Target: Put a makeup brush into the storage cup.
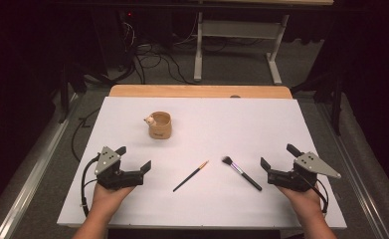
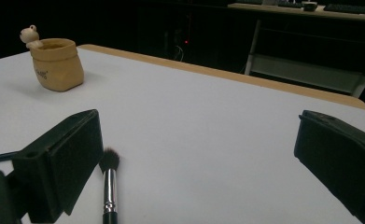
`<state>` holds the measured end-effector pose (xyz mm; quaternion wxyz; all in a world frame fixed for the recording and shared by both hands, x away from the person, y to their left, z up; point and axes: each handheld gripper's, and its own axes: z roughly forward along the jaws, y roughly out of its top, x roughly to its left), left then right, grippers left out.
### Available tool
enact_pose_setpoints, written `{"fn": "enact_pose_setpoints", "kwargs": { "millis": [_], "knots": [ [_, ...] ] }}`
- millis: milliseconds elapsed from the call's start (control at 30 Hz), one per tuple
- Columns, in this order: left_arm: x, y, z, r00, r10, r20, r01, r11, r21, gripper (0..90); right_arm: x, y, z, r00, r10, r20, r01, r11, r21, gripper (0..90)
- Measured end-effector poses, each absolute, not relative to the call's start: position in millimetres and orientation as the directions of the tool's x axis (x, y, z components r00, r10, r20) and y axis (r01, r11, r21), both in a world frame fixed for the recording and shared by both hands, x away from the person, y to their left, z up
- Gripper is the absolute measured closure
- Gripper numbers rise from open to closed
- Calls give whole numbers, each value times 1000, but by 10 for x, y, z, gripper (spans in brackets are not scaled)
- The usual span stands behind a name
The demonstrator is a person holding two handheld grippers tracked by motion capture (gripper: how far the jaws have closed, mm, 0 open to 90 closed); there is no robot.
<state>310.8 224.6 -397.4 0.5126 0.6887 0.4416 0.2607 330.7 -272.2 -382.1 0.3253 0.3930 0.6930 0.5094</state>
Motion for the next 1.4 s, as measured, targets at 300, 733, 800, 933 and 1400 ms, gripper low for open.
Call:
{"fn": "enact_pose_setpoints", "kwargs": {
  "millis": [300, 733, 800, 933, 1400],
  "knots": [
    [3151, 2242, -4032, 471, 876, -101, 387, -103, 916, 2, 3317, -2702, -3835, -484, 874, -53, 220, 180, 959, 29],
    [3214, 2220, -4117, 455, 886, -87, 466, -153, 872, 2, 3330, -2710, -3853, -484, 874, -45, 230, 177, 957, 30],
    [3221, 2218, -4130, 449, 889, -88, 480, -157, 863, 2, 3330, -2710, -3853, -484, 874, -42, 231, 174, 957, 30],
    [3233, 2209, -4149, 433, 899, -71, 505, -177, 845, 6, 3332, -2709, -3856, -486, 873, -43, 230, 175, 957, 29],
    [3280, 2190, -4201, 416, 907, -68, 599, -217, 771, 6, 3337, -2692, -3856, -494, 868, -52, 222, 184, 958, 30]
  ]
}}
